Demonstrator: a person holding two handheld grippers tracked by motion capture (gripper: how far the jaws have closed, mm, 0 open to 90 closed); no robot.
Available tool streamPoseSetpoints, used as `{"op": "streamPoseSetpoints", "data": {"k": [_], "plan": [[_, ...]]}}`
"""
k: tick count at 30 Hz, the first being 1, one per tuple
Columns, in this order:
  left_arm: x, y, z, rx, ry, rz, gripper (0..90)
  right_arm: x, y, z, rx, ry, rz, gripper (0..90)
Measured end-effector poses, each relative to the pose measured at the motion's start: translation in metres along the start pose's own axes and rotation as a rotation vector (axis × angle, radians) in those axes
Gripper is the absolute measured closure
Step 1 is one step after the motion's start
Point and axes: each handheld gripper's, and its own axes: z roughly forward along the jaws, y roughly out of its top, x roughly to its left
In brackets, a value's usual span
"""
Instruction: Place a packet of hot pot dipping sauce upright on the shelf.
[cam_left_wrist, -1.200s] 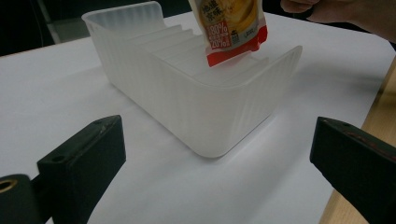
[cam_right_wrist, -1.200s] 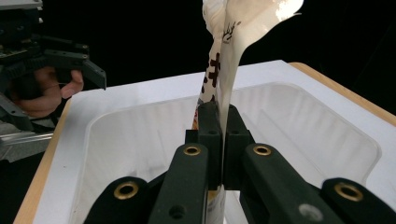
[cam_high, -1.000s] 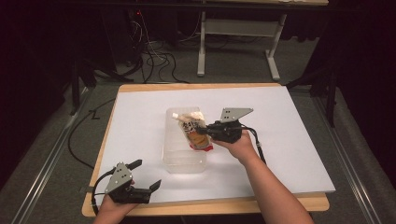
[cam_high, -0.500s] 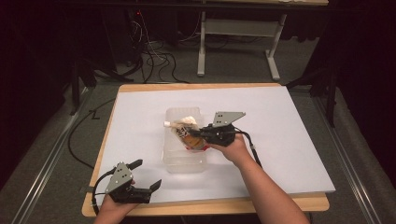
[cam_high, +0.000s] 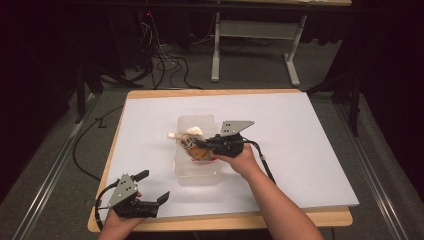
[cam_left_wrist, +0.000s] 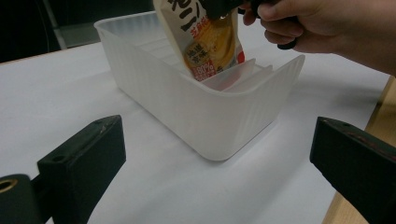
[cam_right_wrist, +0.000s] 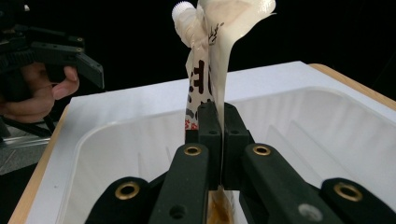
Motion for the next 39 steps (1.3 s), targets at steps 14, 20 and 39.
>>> {"op": "streamPoseSetpoints", "data": {"k": [14,20,39], "plan": [[-0.001,-0.001,0.001,0.006,0.002,0.001,4.0,0.001,-0.013,-0.001,0.012,-0.009,0.026,90.0],[-0.002,0.0,0.002,0.01,0.001,0.005,4.0,0.006,-0.021,-0.013,0.026,-0.043,0.03,90.0],[-0.004,0.0,0.006,0.021,-0.005,0.015,4.1,0.013,-0.034,-0.027,0.071,-0.142,0.067,70.9]]}}
